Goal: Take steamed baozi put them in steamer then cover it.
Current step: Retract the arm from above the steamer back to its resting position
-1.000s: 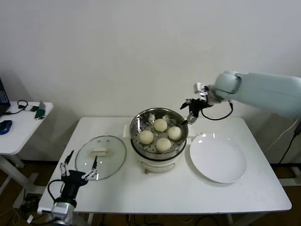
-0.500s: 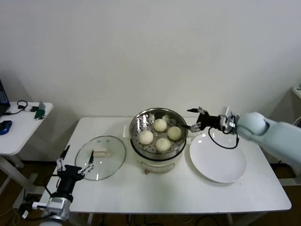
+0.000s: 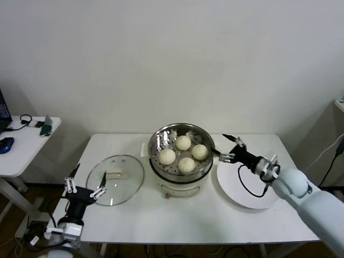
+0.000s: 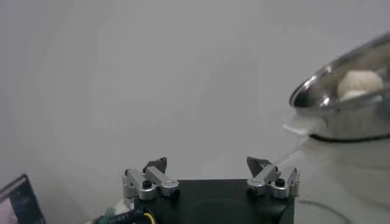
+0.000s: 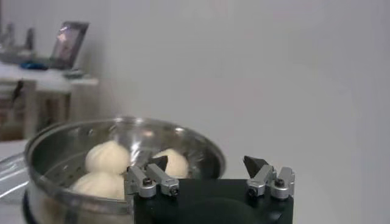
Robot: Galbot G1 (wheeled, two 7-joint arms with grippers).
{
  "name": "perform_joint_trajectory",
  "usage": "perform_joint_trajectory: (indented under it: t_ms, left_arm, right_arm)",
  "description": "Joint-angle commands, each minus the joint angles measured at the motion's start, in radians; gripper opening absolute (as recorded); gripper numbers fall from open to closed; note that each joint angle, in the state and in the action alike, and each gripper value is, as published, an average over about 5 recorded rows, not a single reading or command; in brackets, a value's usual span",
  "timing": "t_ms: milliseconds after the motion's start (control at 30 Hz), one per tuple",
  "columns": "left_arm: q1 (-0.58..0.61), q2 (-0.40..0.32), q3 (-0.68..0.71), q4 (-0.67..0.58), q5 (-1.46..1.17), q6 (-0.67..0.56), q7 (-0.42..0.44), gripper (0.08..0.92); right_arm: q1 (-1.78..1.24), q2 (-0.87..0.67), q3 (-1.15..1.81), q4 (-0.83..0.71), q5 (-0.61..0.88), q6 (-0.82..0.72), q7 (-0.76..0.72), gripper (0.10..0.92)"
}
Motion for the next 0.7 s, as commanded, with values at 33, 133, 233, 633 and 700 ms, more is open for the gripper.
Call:
perform_joint_trajectory:
  t_ms: [33,133,233,633,700]
  left_arm:
    - [-0.005,0.023,0.017,0.023,0.536,0.104,-0.015,0.823]
    - [-0.006,0.054,0.041,0.050,0.712,0.136,-0.012,0.823]
    - [-0.018,0.087,0.082,0.090,0.837,0.158,-0.005,0.823]
    - [-0.205,0.062,0.299,0.351,0.918,0.193,-0.041,0.823]
    - [-0.242,0.049,0.314,0.399,0.930,0.179,-0.052,0.823]
  right_arm:
    - [-0.538,0.264,0.614,0.113,-0.105,-0.036,0.036,0.823]
    - [-0.581,0.325,0.638,0.129,-0.125,-0.051,0.051,0.823]
    - [-0.603,0.373,0.648,0.121,-0.156,-0.060,0.069,0.823]
    - [-0.628,0.427,0.674,0.087,-0.251,-0.071,0.068,0.823]
    - [-0.632,0.434,0.675,0.089,-0.268,-0.069,0.067,0.823]
